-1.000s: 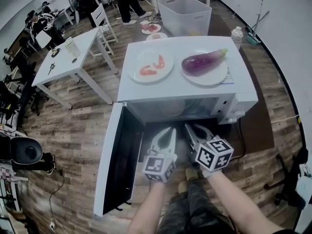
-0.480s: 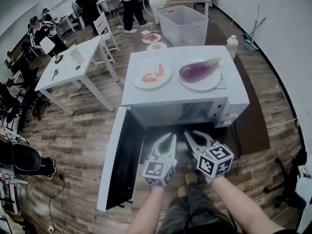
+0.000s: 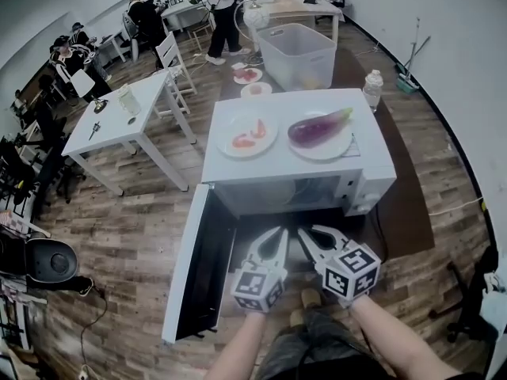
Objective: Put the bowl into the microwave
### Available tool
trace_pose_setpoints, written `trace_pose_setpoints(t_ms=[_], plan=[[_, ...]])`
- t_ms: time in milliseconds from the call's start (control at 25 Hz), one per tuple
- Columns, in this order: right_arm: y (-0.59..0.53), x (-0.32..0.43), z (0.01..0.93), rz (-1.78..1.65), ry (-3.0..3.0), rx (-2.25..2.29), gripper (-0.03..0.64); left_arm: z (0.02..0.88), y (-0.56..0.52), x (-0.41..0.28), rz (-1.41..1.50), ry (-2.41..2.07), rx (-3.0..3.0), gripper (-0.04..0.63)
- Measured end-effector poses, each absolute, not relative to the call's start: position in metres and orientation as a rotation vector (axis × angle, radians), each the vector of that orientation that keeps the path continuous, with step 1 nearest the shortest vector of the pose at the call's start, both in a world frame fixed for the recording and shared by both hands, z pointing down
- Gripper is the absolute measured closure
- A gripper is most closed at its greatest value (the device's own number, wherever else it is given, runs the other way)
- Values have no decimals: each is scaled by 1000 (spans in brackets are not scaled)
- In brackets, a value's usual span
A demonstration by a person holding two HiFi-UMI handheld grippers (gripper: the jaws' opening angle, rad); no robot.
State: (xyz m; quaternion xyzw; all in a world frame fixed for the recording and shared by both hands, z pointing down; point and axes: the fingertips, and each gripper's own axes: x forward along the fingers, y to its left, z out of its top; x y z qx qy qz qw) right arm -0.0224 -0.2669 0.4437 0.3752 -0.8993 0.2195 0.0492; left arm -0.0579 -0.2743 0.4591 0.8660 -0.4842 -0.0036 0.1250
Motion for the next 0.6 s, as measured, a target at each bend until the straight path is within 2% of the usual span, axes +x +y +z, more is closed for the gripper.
trace_pose_setpoints(t_ms=[600], plan=[[-236,-26,403,572,-2823,975,615,432,-253,-48,-27,-1363,2509,595]])
